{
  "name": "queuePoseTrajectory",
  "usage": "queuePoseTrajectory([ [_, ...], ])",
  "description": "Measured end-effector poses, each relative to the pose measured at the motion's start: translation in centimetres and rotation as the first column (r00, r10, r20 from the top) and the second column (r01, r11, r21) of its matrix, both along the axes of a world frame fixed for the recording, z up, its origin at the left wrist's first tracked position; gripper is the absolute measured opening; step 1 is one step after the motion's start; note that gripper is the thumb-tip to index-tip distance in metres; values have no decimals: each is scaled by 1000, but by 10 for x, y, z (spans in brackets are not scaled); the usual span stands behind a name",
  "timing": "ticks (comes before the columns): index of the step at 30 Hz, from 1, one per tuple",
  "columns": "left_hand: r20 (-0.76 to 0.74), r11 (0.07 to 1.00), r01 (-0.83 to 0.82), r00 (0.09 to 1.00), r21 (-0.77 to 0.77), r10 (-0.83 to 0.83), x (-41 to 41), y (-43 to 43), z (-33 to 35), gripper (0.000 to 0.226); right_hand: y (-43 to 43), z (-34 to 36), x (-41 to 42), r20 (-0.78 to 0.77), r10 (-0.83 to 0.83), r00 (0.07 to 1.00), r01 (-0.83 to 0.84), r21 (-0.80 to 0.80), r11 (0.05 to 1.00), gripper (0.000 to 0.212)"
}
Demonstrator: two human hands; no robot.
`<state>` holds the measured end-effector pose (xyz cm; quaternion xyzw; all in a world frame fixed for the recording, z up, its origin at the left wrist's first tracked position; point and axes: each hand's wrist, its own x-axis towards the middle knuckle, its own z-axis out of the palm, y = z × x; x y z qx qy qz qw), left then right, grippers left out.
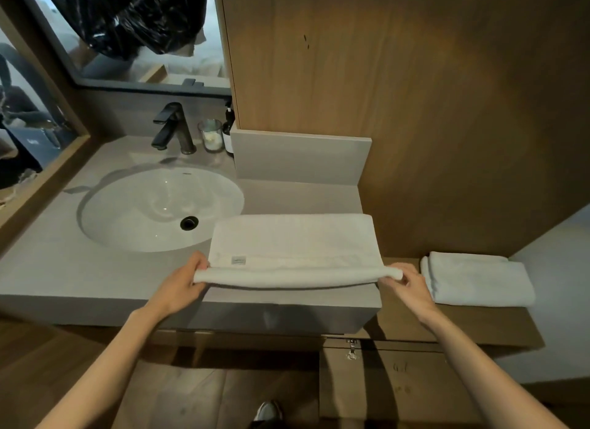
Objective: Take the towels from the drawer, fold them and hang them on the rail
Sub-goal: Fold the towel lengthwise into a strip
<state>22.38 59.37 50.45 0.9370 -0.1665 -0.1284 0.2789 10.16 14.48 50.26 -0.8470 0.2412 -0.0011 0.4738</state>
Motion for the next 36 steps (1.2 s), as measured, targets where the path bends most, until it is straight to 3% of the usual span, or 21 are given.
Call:
queuePoseTrajectory([
  [4, -99, 949, -199, 979, -243, 180, 21, -9, 2, 14, 11, 14, 15, 61, -125, 990, 116, 136, 984, 24],
  [9, -136, 887, -372, 928, -273, 347, 56, -22, -1, 40, 20, 18, 48, 131, -140, 981, 127, 106, 986, 15],
  [13, -166, 843, -438, 899, -313, 406, 79, -41, -3, 31, 20, 9, 74, 115, -158, 981, 154, 46, 987, 13],
  [21, 2, 912, -395, 918, -113, 397, 112, -68, -5, 30, 21, -1, 101, -48, -237, 970, 231, -105, 967, 16],
  [26, 1, 926, -364, 931, -100, 366, 113, -72, -12, 40, 27, -3, 101, -72, -252, 965, 233, -211, 949, 27],
  [31, 7, 934, -353, 935, -60, 354, 119, -73, -13, 31, 30, -5, 103, -123, -253, 960, 208, -297, 932, 30],
  [36, 77, 932, -342, 939, 121, 335, 117, -72, -17, 32, 29, -13, 106, -169, -271, 948, 185, -402, 897, 35],
])
